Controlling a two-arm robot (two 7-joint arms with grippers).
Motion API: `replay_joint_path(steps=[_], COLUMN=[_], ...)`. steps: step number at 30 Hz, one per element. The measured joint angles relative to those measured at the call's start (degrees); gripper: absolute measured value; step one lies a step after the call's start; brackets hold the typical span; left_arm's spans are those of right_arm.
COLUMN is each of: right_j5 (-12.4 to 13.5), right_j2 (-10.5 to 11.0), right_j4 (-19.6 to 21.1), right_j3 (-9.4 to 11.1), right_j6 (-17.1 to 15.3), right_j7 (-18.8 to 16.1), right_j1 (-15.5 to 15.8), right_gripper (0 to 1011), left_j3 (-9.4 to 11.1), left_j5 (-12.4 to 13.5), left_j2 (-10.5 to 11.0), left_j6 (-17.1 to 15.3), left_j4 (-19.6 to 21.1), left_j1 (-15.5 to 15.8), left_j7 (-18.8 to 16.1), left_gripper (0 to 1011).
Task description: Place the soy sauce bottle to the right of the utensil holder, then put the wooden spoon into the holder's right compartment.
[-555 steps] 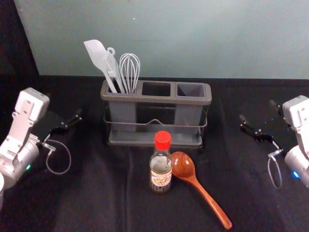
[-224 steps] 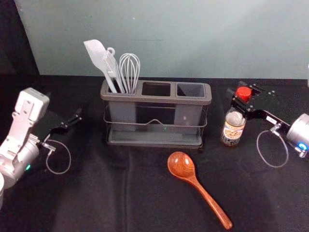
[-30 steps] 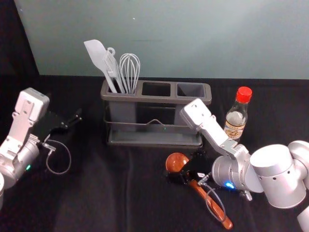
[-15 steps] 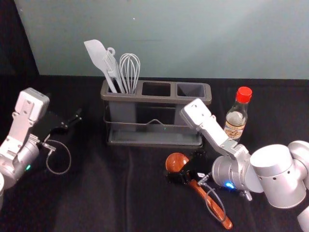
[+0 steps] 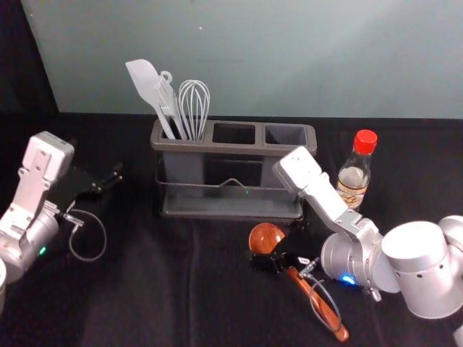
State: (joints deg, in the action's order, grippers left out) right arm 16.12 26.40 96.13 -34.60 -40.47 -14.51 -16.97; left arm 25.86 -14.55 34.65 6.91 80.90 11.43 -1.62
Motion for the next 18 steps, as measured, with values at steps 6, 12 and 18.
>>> replay_joint_path(steps=[6, 12, 18], right_j5=[-1.4, -2.5, -3.2], right_j2=[0.8, 1.8, 2.9], right_j4=[3.1, 6.7, 10.8], right_j3=[1.0, 2.1, 3.5], right_j6=[2.4, 3.9, 5.7], right_j7=[0.0, -0.1, -0.8], right_j1=[1.7, 3.1, 4.4], right_gripper=[839, 839, 839], left_j3=[0.0, 0.0, 0.0], left_j5=[0.0, 0.0, 0.0], left_j2=[0.0, 0.0, 0.0], left_j6=[0.0, 0.0, 0.0], left_j4=[0.0, 0.0, 0.0], left_j1=[0.0, 0.0, 0.0], left_j7=[0.0, 0.0, 0.0], left_gripper=[1005, 1005, 1005])
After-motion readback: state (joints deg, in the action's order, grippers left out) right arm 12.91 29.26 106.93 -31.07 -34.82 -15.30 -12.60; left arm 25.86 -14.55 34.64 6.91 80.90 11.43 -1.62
